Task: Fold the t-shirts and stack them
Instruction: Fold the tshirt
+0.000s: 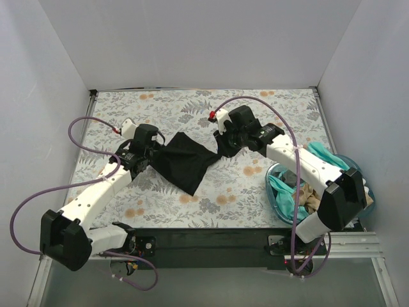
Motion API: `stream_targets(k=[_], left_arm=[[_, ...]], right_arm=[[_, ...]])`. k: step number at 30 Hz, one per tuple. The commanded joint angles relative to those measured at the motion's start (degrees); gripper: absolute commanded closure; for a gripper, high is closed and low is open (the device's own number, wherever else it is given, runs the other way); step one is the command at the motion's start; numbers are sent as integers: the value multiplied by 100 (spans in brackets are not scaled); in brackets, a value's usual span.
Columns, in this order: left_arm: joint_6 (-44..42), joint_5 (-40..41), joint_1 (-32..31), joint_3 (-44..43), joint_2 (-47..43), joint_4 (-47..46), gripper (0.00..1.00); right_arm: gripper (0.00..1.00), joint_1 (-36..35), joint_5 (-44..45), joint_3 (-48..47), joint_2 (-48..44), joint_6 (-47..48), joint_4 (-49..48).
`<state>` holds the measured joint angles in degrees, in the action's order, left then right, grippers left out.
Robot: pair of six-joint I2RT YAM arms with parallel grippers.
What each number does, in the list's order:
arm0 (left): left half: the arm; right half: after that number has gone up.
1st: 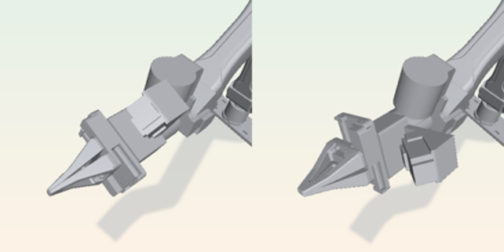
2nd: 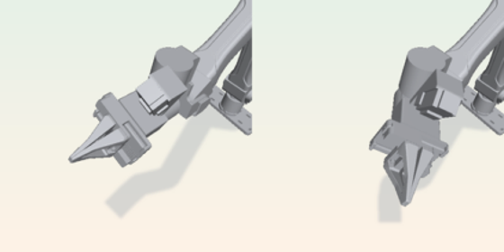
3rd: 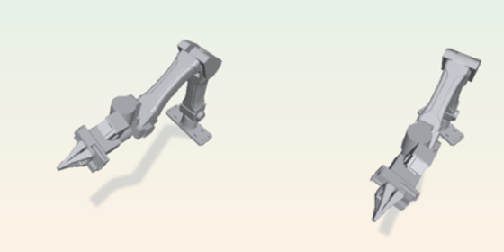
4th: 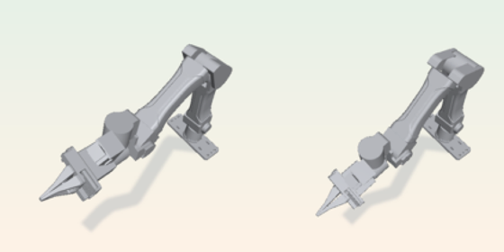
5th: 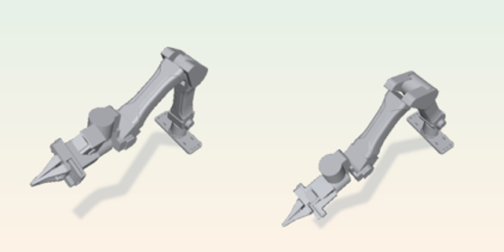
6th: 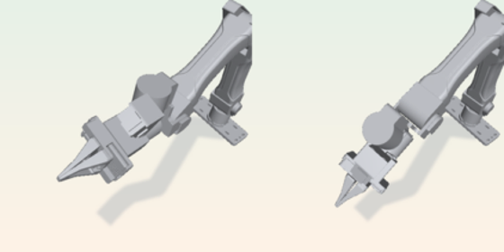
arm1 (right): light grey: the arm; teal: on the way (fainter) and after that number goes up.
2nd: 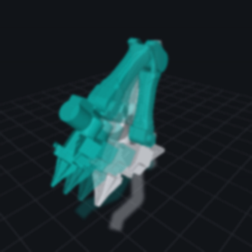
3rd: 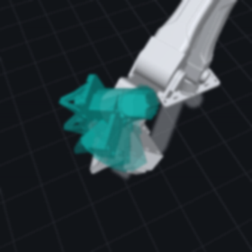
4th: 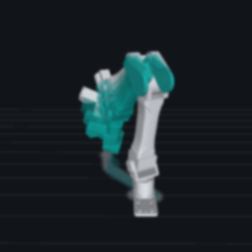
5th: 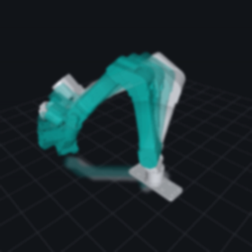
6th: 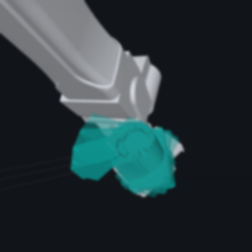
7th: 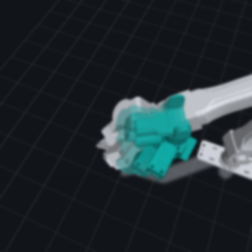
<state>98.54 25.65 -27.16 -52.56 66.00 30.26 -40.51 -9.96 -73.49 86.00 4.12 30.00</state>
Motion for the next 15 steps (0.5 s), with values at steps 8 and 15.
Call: stream_targets(k=[8, 15], left_arm=[[-617, -851, 571, -545, 1107, -943, 100], [-678, -1115, 677, -739, 1609, -978, 100]], right_arm=[[75, 325, -1034, -815, 1006, 335, -231], [60, 307, -1912, -1166, 1848, 326, -574]])
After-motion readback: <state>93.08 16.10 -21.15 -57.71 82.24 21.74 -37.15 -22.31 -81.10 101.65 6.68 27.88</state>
